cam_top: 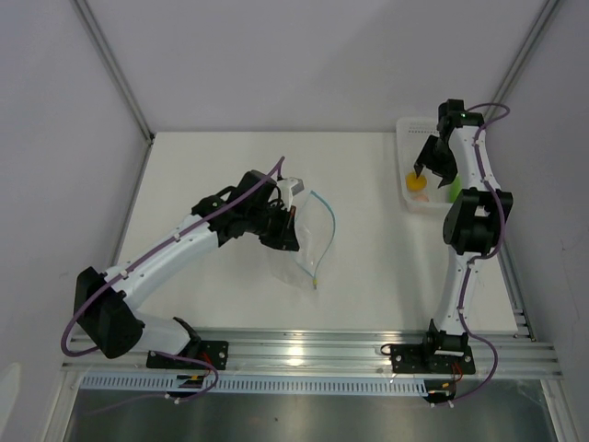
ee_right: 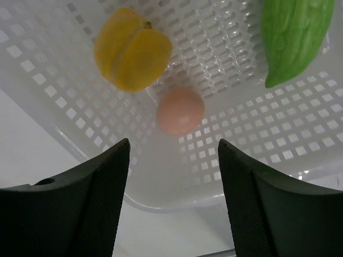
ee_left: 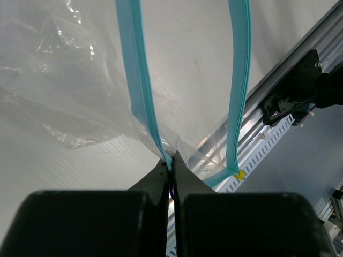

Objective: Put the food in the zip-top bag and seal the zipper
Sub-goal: Pick up the fake fruit from the bin.

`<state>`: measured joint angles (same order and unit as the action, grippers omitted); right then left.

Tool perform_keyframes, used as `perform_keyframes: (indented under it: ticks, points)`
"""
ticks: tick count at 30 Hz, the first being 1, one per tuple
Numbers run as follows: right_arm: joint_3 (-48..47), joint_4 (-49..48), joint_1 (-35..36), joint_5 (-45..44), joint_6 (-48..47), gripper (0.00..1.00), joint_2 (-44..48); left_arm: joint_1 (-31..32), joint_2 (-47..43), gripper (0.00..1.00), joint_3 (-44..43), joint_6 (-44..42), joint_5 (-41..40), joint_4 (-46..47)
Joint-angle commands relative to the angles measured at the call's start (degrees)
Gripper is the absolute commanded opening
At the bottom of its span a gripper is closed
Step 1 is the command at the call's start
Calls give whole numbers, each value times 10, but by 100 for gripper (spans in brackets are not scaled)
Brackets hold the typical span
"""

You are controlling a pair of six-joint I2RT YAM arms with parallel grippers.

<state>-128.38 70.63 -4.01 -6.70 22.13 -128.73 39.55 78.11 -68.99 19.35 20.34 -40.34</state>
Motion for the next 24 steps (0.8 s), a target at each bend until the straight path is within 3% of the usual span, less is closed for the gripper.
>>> perform_keyframes:
  ticks: [1,24]
  points:
    - [-10,-22,-2,30,-14,66,-16,-5,-18,1,-4,-20,24,22]
    - [102,-85,-3,36,-16,65,-18,-15,-1,0,-13,2,37,7]
